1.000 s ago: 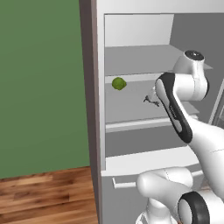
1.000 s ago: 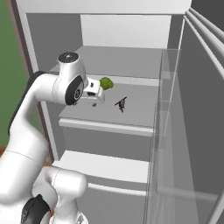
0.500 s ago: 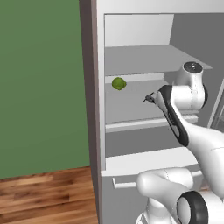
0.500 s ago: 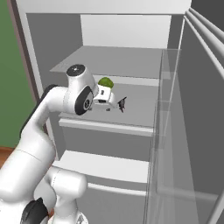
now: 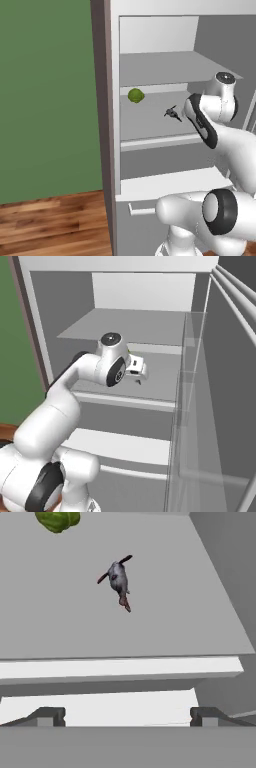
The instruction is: Take the fish out of the fridge, briefly rinse it in the sink, and place it on the tray next to the sink.
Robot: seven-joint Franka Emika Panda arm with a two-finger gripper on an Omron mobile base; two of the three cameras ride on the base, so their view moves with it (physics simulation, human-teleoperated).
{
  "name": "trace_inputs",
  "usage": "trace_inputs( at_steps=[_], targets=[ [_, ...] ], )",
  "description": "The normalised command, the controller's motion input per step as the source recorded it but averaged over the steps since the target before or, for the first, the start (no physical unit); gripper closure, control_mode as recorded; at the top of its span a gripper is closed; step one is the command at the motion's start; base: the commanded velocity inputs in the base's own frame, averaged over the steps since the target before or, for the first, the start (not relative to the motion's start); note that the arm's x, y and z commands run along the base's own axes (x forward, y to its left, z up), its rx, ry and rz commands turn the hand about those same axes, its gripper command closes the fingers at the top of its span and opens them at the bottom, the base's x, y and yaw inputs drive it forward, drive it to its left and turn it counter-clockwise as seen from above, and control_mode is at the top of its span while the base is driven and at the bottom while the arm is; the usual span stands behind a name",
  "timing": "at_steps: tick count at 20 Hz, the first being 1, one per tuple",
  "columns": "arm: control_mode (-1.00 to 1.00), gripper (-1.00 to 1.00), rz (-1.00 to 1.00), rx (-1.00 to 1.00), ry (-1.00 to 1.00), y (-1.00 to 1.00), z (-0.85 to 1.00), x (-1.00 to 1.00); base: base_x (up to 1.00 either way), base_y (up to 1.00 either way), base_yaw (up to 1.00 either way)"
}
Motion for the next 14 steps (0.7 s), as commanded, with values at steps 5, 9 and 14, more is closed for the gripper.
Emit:
trace_inputs(
  at_steps=[5,9,14],
  targets=[
    [-1.00,-1.00,0.03,0.00,0.00,-0.04,-0.31,0.33,0.00,0.00,0.00],
    [-1.00,-1.00,0.04,0.00,0.00,0.00,-0.41,0.30,0.00,0.00,0.00],
    [-1.00,-1.00,0.04,0.00,-0.01,0.00,-0.31,0.38,0.00,0.00,0.00]
  ],
)
